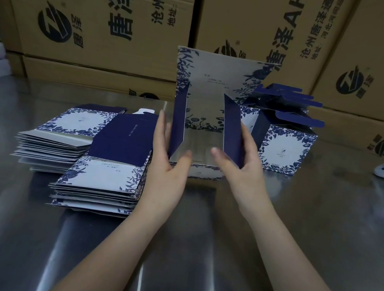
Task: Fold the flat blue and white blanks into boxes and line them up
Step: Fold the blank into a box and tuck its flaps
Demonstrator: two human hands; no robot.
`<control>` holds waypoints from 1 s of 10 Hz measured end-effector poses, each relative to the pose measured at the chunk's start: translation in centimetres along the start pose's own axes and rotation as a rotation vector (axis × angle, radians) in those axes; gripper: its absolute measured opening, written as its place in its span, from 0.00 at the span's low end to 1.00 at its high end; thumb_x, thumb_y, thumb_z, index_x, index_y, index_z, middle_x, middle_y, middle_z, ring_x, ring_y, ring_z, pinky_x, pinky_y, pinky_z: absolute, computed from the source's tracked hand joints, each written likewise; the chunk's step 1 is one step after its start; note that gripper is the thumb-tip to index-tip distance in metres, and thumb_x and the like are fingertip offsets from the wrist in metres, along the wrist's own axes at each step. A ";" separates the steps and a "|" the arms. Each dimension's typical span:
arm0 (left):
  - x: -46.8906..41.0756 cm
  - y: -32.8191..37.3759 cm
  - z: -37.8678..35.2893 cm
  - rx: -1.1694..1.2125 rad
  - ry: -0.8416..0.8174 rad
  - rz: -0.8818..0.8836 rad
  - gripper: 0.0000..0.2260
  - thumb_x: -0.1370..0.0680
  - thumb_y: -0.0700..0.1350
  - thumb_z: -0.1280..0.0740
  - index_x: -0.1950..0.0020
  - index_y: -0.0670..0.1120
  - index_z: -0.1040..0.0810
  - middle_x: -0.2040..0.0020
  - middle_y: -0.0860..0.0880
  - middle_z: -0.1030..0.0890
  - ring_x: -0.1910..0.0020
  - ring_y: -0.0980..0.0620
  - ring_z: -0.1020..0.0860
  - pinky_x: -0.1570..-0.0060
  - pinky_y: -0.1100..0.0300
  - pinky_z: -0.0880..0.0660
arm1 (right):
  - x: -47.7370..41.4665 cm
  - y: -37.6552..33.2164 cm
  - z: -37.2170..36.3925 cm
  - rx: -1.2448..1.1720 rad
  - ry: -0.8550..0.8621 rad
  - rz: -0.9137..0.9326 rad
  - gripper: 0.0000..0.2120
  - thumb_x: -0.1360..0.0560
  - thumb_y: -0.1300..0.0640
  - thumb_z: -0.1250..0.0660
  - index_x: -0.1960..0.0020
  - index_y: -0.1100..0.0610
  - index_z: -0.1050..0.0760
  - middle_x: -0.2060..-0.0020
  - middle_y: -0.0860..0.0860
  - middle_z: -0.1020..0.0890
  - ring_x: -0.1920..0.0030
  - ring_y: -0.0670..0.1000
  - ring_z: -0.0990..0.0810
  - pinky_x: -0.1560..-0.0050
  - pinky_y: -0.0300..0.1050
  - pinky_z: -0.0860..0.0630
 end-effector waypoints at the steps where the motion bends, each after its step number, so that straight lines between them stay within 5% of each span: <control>1: 0.2 0.7 -0.2 -0.098 -0.037 -0.067 0.34 0.17 0.40 0.38 0.24 0.69 0.50 0.23 0.67 0.41 0.27 0.73 0.42 0.29 0.70 0.40 | -0.1 0.1 0.4 -0.007 0.032 0.013 0.30 0.23 0.52 0.34 0.24 0.46 0.43 0.38 0.23 0.33 0.36 0.26 0.34 0.42 0.22 0.35; 3: 0.3 0.7 -0.1 -0.216 -0.032 -0.067 0.27 0.16 0.42 0.42 0.25 0.68 0.44 0.37 0.85 0.40 0.34 0.82 0.42 0.40 0.84 0.44 | 0.2 0.6 0.9 0.025 0.085 -0.081 0.21 0.24 0.39 0.43 0.31 0.32 0.38 0.33 0.27 0.33 0.34 0.26 0.38 0.40 0.18 0.40; 4: 0.3 0.6 0.0 -0.211 -0.012 -0.045 0.24 0.15 0.45 0.45 0.24 0.67 0.45 0.32 0.81 0.41 0.32 0.81 0.44 0.37 0.83 0.46 | 0.4 1.4 1.3 0.072 0.175 -0.159 0.29 0.21 0.39 0.43 0.24 0.51 0.41 0.59 0.12 0.34 0.55 0.13 0.39 0.56 0.11 0.43; 5: 0.4 0.0 0.2 -0.192 0.036 0.030 0.22 0.14 0.49 0.47 0.20 0.58 0.45 0.23 0.66 0.39 0.27 0.71 0.42 0.26 0.69 0.45 | 0.7 2.4 1.6 0.091 0.224 -0.250 0.34 0.21 0.38 0.45 0.23 0.56 0.44 0.68 0.17 0.42 0.60 0.18 0.38 0.56 0.14 0.46; 6: 0.5 -0.9 0.3 -0.188 0.078 0.124 0.22 0.15 0.50 0.48 0.20 0.53 0.43 0.22 0.58 0.36 0.24 0.61 0.40 0.23 0.59 0.45 | 0.8 2.4 1.9 0.041 0.231 -0.244 0.33 0.21 0.37 0.45 0.23 0.55 0.44 0.58 0.20 0.39 0.45 0.30 0.40 0.45 0.27 0.44; 7: 0.8 -1.1 0.3 -0.197 0.109 0.140 0.21 0.14 0.48 0.48 0.21 0.52 0.39 0.24 0.55 0.32 0.26 0.58 0.36 0.24 0.56 0.41 | 0.4 0.6 1.6 0.090 0.214 -0.165 0.26 0.20 0.45 0.41 0.25 0.51 0.37 0.34 0.39 0.28 0.35 0.38 0.33 0.30 0.40 0.39; 8: 1.0 -0.8 0.3 -0.234 0.129 0.113 0.20 0.15 0.47 0.48 0.22 0.52 0.37 0.27 0.54 0.27 0.29 0.56 0.30 0.27 0.52 0.35 | 0.3 -1.6 1.5 0.266 0.213 -0.014 0.25 0.22 0.54 0.38 0.25 0.50 0.37 0.36 0.47 0.29 0.35 0.40 0.32 0.29 0.45 0.36; 9: 1.2 -0.7 0.2 -0.299 0.133 0.094 0.21 0.15 0.45 0.49 0.22 0.51 0.37 0.28 0.52 0.26 0.31 0.53 0.28 0.29 0.53 0.33 | 1.5 -5.2 1.0 0.443 0.290 0.248 0.29 0.25 0.57 0.33 0.26 0.55 0.37 0.35 0.53 0.31 0.33 0.45 0.33 0.31 0.36 0.38; 10: 1.3 -0.7 -0.1 -0.347 0.122 0.087 0.22 0.16 0.44 0.48 0.21 0.50 0.38 0.27 0.50 0.28 0.28 0.51 0.30 0.28 0.50 0.35 | 4.5 -10.0 0.3 0.570 0.493 0.680 0.17 0.28 0.65 0.37 0.40 0.67 0.26 0.46 0.60 0.23 0.44 0.57 0.24 0.41 0.54 0.27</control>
Point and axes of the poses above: each hand's wrist, its own x-axis away from the middle knuckle, its own z-axis out of the back of the hand, y = z × x, the point moved 8 cm from there along -x, towards the middle knuckle
